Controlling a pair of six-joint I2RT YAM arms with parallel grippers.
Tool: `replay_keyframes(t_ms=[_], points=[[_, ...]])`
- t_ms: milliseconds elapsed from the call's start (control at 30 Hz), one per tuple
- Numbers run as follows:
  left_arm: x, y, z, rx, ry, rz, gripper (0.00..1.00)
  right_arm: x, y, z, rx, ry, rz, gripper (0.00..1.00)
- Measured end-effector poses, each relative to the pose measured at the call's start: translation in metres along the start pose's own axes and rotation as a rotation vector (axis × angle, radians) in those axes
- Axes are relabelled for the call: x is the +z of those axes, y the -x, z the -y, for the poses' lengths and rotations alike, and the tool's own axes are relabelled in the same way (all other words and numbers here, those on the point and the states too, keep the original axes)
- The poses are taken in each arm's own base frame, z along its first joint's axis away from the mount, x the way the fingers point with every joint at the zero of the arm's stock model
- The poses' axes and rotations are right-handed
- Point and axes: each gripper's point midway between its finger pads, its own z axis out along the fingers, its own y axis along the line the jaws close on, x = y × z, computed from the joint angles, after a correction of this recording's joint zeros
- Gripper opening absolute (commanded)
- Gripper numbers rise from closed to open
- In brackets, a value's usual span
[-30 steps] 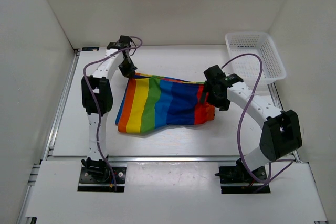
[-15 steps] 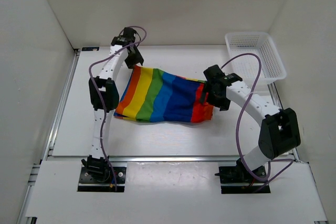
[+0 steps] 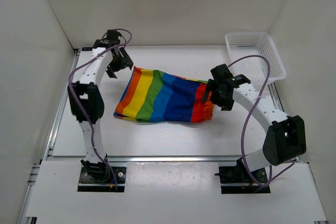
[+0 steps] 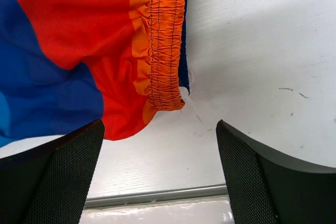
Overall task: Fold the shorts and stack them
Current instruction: Fold the shorts
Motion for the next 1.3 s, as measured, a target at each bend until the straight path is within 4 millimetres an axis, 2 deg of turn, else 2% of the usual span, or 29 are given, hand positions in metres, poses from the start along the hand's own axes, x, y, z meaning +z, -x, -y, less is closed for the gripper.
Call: replay_keyframes(t_ms=[100,167,267,400,467,533,633,667,733,767,867,900,933,967,1133,1300], points=[[-0.04,-0.002,-0.025,-0.019,0.0,0.062,0.87,0.001,0.002,0.009,0.064,0.051,-0.004,0.93],[-0.05,-0.014,-0.041,-0.027,0.007,0.063,0.87,0.01,0.0,0.017,0.108,0.08,-0.015,0.94],[-0.037,-0.038,-0.065,-0.033,0.054,0.01,0.87,0.029,-0.005,0.023,0.16,0.119,-0.058,0.94],[-0.004,-0.072,-0.091,-0.028,0.139,-0.101,0.87,0.058,-0.011,0.01,0.191,0.204,-0.122,0.94],[0.004,-0.079,-0.095,-0.021,0.157,-0.129,0.87,0.068,-0.015,0.003,0.203,0.242,-0.15,0.92],[0.008,-0.078,-0.095,-0.017,0.155,-0.128,0.84,0.077,-0.017,-0.005,0.213,0.277,-0.167,0.88],[0.013,-0.075,-0.093,-0.01,0.149,-0.124,0.81,0.088,-0.015,-0.013,0.224,0.311,-0.17,0.72],[0.018,-0.074,-0.093,-0.01,0.147,-0.126,0.81,0.09,-0.015,-0.016,0.227,0.315,-0.172,0.62],[0.029,-0.075,-0.093,-0.014,0.146,-0.142,0.81,0.096,-0.013,-0.021,0.214,0.311,-0.16,0.52],[0.034,-0.076,-0.094,-0.014,0.149,-0.153,0.81,0.098,-0.013,-0.025,0.203,0.31,-0.158,0.41],[0.045,-0.081,-0.095,-0.013,0.143,-0.184,0.81,0.104,-0.013,-0.033,0.161,0.295,-0.142,0.2],[0.046,-0.081,-0.095,-0.012,0.139,-0.187,0.81,0.105,-0.015,-0.035,0.154,0.29,-0.145,0.08],[0.047,-0.082,-0.094,-0.01,0.134,-0.191,0.81,0.105,-0.015,-0.036,0.149,0.286,-0.14,0.03],[0.047,-0.082,-0.093,-0.008,0.129,-0.193,0.81,0.105,-0.015,-0.035,0.146,0.278,-0.138,0.0],[0.05,-0.091,-0.095,0.007,0.115,-0.209,0.81,0.098,-0.011,-0.017,0.122,0.184,-0.107,0.0],[0.041,-0.123,-0.112,0.021,0.133,-0.264,0.81,0.062,-0.008,0.019,0.08,0.069,-0.05,0.0]])
